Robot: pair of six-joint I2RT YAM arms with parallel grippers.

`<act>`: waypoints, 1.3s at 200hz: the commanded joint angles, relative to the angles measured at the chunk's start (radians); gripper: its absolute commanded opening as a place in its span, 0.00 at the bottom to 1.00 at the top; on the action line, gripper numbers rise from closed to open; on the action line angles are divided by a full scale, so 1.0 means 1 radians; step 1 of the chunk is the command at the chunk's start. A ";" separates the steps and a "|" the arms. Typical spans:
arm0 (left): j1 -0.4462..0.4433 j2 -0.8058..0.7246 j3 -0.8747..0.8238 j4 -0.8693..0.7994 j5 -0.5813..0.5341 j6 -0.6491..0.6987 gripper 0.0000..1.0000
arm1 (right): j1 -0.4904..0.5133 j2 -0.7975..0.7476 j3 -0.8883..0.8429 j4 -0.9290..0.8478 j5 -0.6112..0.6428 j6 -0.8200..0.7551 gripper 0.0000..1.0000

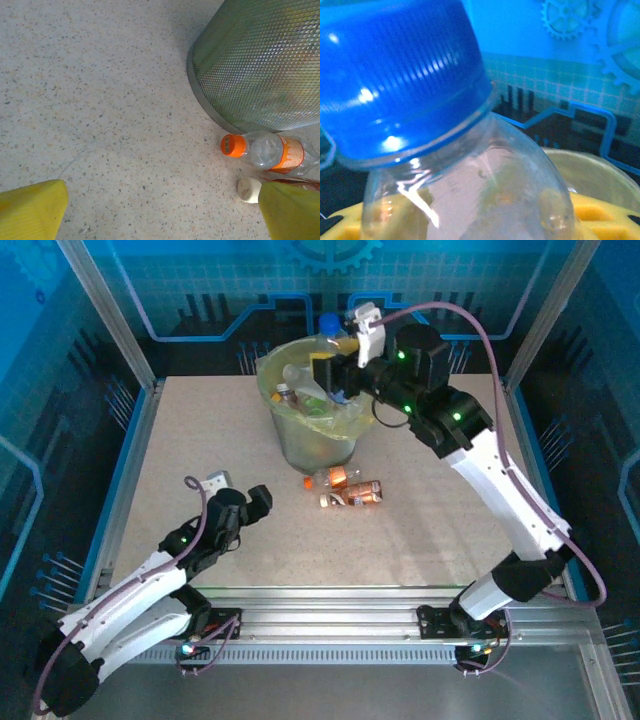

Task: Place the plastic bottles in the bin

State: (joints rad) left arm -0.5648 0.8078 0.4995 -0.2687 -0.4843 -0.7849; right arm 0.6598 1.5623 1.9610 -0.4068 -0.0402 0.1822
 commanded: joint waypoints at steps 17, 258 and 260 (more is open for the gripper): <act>0.007 0.010 0.039 0.031 0.016 0.032 0.99 | -0.006 0.142 0.156 0.075 -0.114 0.070 0.45; 0.007 0.019 0.027 0.039 0.014 0.024 0.99 | -0.025 0.713 0.717 -0.486 0.064 0.106 0.59; 0.007 0.020 0.027 0.039 0.013 0.024 0.99 | -0.025 0.715 0.718 -0.486 0.063 0.104 0.60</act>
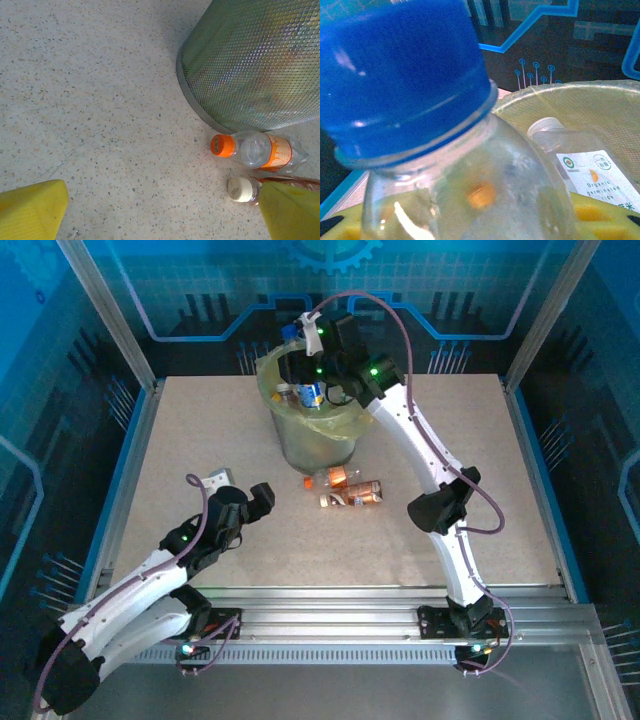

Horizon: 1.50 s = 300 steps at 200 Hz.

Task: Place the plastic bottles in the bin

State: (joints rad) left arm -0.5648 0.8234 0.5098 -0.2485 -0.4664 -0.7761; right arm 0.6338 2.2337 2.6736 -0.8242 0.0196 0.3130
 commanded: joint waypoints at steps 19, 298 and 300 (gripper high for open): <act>0.007 0.007 0.018 0.018 -0.005 0.014 0.99 | 0.001 0.067 0.031 -0.070 -0.018 -0.034 0.65; 0.008 0.019 0.018 0.006 -0.012 0.003 0.99 | 0.067 0.169 0.075 -0.033 0.225 -0.254 0.75; 0.008 0.018 0.018 0.006 -0.012 0.003 0.99 | 0.066 0.169 0.075 -0.034 0.230 -0.251 0.74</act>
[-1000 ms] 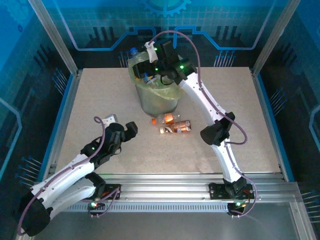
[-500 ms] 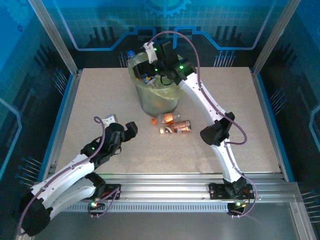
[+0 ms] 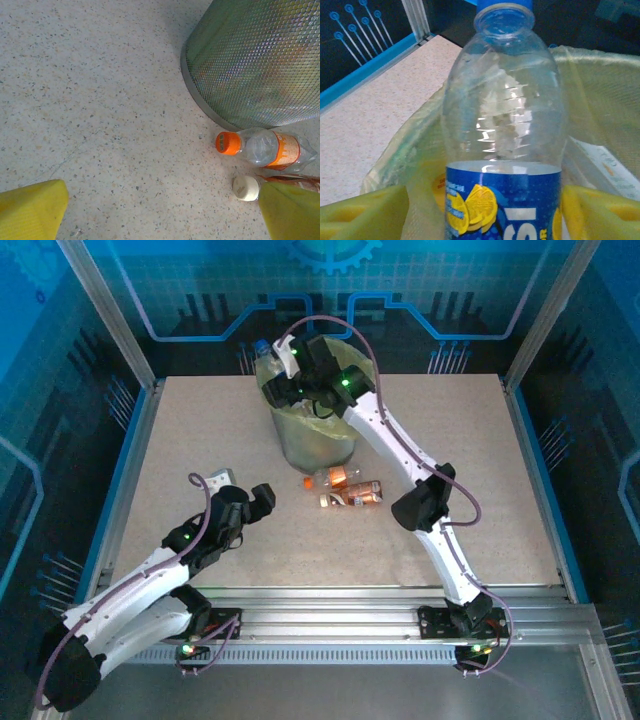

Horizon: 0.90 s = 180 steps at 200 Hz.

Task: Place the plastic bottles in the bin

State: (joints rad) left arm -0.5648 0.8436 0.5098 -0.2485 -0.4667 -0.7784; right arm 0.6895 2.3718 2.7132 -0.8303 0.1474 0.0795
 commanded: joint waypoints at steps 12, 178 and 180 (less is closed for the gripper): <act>0.009 -0.003 0.018 0.005 -0.012 0.005 0.99 | 0.007 0.027 0.035 -0.035 0.116 -0.010 0.70; 0.010 -0.031 0.022 -0.029 -0.038 0.005 0.99 | -0.015 -0.102 0.027 -0.144 0.129 -0.008 0.51; 0.010 -0.032 0.022 -0.029 -0.037 0.005 0.99 | -0.015 -0.102 0.027 -0.144 0.129 -0.009 0.51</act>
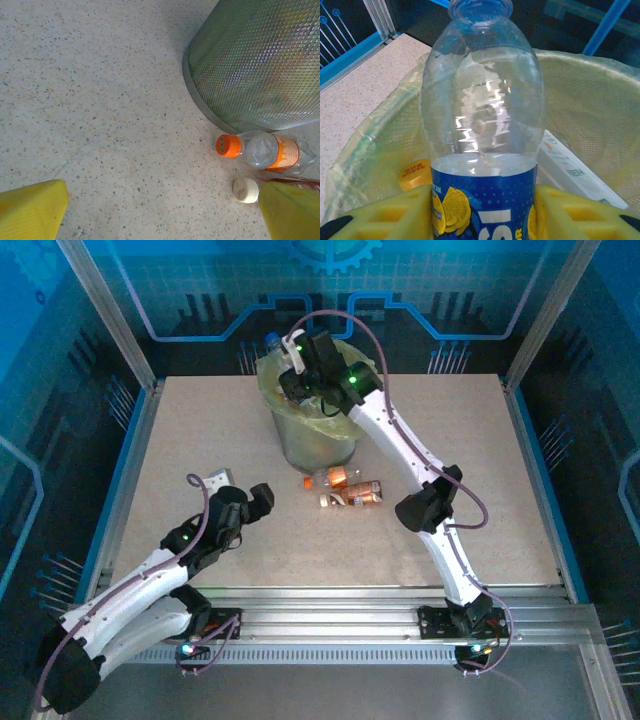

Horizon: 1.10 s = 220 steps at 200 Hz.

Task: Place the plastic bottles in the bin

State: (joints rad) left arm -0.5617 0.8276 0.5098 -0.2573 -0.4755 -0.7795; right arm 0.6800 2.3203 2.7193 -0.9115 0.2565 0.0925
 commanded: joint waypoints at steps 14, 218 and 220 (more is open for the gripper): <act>0.007 -0.017 0.024 -0.020 -0.031 0.008 0.99 | -0.005 -0.052 0.022 -0.062 0.011 -0.040 0.51; 0.014 -0.012 0.033 -0.023 -0.035 0.007 0.99 | 0.016 0.049 -0.001 -0.174 -0.003 -0.172 0.60; 0.015 -0.012 0.032 -0.023 -0.035 0.006 0.99 | 0.017 0.051 0.000 -0.174 -0.003 -0.174 0.60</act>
State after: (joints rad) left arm -0.5541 0.8234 0.5098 -0.2577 -0.4828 -0.7792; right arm 0.6880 2.3131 2.7190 -0.9791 0.2493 -0.0502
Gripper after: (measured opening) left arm 0.989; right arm 0.600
